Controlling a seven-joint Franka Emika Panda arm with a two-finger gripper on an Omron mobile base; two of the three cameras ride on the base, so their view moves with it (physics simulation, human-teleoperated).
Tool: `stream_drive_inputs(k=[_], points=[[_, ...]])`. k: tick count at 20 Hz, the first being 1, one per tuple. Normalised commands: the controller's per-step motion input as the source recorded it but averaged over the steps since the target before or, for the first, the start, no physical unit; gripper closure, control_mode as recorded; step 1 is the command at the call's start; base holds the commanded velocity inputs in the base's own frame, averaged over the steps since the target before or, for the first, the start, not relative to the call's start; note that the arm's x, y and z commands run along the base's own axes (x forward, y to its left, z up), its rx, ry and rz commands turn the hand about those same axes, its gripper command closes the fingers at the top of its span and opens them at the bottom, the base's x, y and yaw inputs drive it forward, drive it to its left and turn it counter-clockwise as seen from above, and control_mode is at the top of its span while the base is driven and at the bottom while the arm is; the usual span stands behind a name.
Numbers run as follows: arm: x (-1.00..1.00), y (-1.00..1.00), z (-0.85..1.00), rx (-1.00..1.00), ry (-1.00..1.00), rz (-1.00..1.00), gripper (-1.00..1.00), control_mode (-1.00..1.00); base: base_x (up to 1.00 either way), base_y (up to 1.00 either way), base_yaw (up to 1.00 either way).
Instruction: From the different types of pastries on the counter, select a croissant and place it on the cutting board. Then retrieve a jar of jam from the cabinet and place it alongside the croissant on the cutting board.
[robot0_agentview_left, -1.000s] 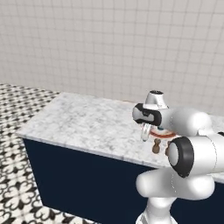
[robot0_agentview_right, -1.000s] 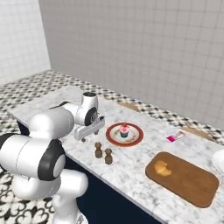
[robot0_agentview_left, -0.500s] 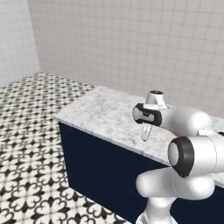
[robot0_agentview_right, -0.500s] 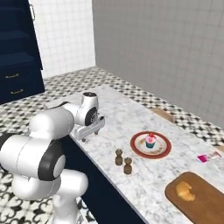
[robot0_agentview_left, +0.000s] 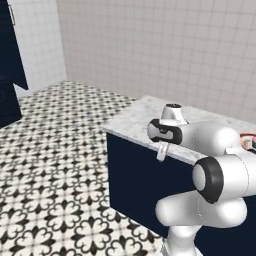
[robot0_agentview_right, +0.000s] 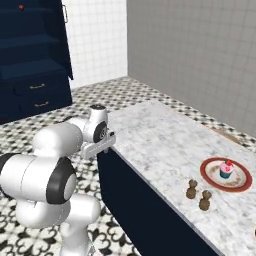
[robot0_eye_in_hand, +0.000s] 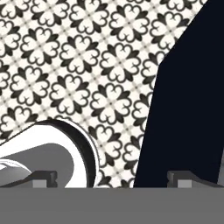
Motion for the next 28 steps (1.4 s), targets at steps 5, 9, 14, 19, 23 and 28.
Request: stream_drive_inputs(k=[5, 9, 14, 19, 23, 28], points=[[0.00, 0.00, 0.00, 0.00, 0.00, 0.00, -1.00, 1.00, 0.00, 0.97, 0.10], [0.00, 0.00, 0.00, 0.00, 0.00, 0.00, -1.00, 1.00, 0.00, 0.90, 0.31], [0.00, 0.00, 0.00, 0.00, 0.00, 0.00, -1.00, 1.00, 0.00, 0.70, 0.42], [0.00, 0.00, 0.00, 0.00, 0.00, 0.00, -1.00, 1.00, 0.00, 0.54, 0.45], [0.00, 0.00, 0.00, 0.00, 0.00, 0.00, -1.00, 1.00, 0.00, 0.49, 0.48], [0.00, 0.00, 0.00, 0.00, 0.00, 0.00, -1.00, 1.00, 0.00, 0.21, 0.52]])
